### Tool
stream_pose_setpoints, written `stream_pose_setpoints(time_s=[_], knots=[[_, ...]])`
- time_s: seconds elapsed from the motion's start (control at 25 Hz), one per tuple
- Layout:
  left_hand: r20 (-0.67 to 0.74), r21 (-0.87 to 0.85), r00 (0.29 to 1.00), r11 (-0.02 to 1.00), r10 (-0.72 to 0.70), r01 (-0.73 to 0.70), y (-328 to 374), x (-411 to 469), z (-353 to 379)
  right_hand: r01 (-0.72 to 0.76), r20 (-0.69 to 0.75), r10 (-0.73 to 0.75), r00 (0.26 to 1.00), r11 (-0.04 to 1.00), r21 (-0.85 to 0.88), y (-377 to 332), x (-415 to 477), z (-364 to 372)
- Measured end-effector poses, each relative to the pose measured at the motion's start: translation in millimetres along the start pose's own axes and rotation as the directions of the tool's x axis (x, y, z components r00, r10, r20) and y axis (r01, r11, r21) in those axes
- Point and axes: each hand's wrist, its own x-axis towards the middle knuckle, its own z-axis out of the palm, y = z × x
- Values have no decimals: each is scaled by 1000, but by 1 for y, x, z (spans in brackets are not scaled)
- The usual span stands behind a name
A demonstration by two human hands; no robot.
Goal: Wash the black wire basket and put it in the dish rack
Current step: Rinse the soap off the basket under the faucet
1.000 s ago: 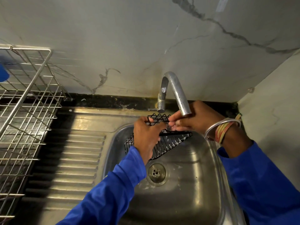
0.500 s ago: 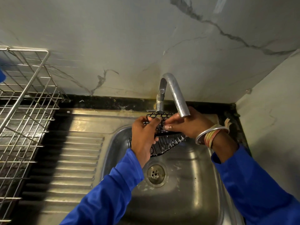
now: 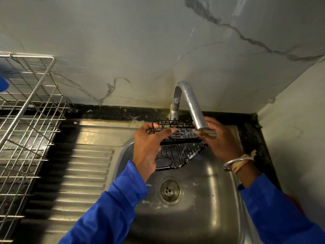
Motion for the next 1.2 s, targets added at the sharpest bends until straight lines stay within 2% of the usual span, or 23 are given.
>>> stream_pose_setpoints(time_s=[0.12, 0.2, 0.28, 0.4, 0.52, 0.64, 0.76, 0.8, 0.92, 0.96, 1.0, 1.08, 1.12, 1.2], knots=[[64, -3, 998, 1000, 19, -19, -8, -6, -1, -145, 100, 157, 983, 982, -122, -8, 6, 13], [95, 3, 995, 999, 33, -34, -13, -9, -2, -158, 61, 168, 984, 976, -149, -14, 6, 17], [103, 24, 994, 999, 35, -38, -14, -9, -7, -169, 110, 185, 977, 975, -143, -15, 8, 11], [120, 137, 990, 986, 78, -94, -12, -4, -20, -172, 287, 207, 935, 975, -141, -16, 8, 6], [234, 308, 960, 925, 154, -223, -11, -4, -27, -145, 239, 166, 957, 984, -104, -17, 2, 10], [243, 525, 921, 757, 304, -388, -11, -5, -30, -146, 240, 162, 957, 986, -82, -20, -4, 13], [185, 699, 882, 573, 433, -428, -13, -1, -29, -212, 147, 219, 965, 975, -62, -21, -5, 17], [203, 722, 879, 540, 432, -432, -12, -2, -25, -244, 79, 250, 965, 966, -81, -22, -5, 20], [303, 713, 882, 528, 361, -461, -7, -11, -11, -342, -89, 332, 939, 927, -151, -24, -3, 28], [326, 734, 867, 477, 377, -484, -6, -12, -8, -352, -108, 338, 935, 921, -165, -25, -2, 27], [358, 764, 829, 375, 430, -525, -6, -9, -6, -345, -91, 333, 939, 920, -187, -26, -2, 26], [487, 763, 706, 142, 515, -630, -5, -4, -4, -307, 39, 326, 945, 920, -244, -31, -1, 23], [569, 733, 675, 83, 470, -675, -2, -2, -1, -290, 124, 327, 937, 924, -251, -34, -1, 22], [659, 704, 687, 70, 307, -706, 2, 0, 5, -265, 256, 323, 911, 935, -237, -34, -1, 22]])
